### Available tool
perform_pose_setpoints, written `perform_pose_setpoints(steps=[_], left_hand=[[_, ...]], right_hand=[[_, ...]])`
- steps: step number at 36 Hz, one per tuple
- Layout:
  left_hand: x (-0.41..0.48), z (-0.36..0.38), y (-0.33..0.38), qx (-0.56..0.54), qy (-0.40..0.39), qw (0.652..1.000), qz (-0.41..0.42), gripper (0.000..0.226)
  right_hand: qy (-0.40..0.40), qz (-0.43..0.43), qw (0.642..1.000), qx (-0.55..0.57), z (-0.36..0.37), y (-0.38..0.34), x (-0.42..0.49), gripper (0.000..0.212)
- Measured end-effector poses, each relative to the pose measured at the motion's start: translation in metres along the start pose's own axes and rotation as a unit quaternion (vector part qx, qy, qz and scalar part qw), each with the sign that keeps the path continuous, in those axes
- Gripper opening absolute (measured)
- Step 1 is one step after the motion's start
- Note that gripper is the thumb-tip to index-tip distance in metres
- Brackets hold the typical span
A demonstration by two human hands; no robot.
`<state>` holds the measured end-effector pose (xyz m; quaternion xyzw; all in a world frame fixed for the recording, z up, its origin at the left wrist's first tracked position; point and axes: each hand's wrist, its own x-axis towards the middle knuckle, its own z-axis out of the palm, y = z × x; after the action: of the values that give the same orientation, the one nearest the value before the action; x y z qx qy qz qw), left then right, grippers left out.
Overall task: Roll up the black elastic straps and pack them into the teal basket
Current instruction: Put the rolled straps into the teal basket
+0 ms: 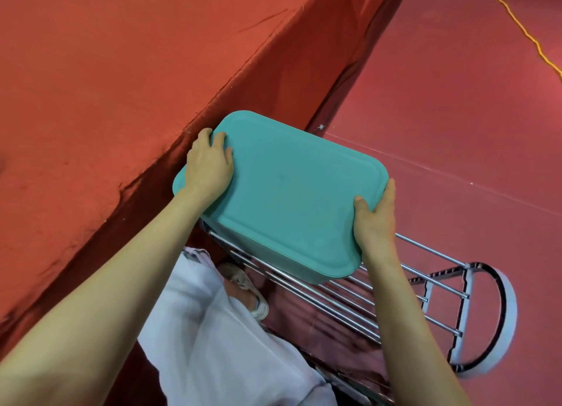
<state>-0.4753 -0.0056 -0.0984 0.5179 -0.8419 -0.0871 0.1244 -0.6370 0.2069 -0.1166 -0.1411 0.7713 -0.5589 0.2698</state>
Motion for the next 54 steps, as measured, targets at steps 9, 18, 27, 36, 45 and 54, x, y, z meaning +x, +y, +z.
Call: perform_pose_setpoints(steps=[9, 18, 27, 36, 45, 54], left_hand=[[-0.005, 0.011, -0.006, 0.061, 0.028, 0.997, 0.033, 0.040], [-0.005, 0.012, -0.006, 0.073, 0.017, 0.997, 0.023, 0.046], [-0.012, 0.013, -0.008, 0.078, 0.018, 0.997, 0.010, 0.050], [-0.013, 0.013, -0.006, 0.087, 0.026, 0.996, 0.024, 0.059], [-0.013, 0.012, -0.014, 0.100, 0.023, 0.993, 0.052, 0.044], [-0.018, 0.013, -0.011, 0.105, 0.015, 0.992, 0.070, 0.038]], right_hand=[[0.006, -0.037, 0.998, -0.051, 0.003, 0.006, 0.000, 0.069], [-0.016, -0.107, 0.968, -0.227, 0.000, 0.001, 0.015, 0.060], [0.020, -0.086, 0.993, -0.083, -0.006, -0.013, 0.063, 0.023], [0.000, 0.007, 0.996, 0.088, -0.005, -0.009, 0.078, 0.013], [-0.024, -0.045, 0.998, 0.025, -0.002, -0.006, 0.079, 0.012], [-0.031, -0.084, 0.991, -0.102, -0.003, -0.016, 0.085, 0.012]])
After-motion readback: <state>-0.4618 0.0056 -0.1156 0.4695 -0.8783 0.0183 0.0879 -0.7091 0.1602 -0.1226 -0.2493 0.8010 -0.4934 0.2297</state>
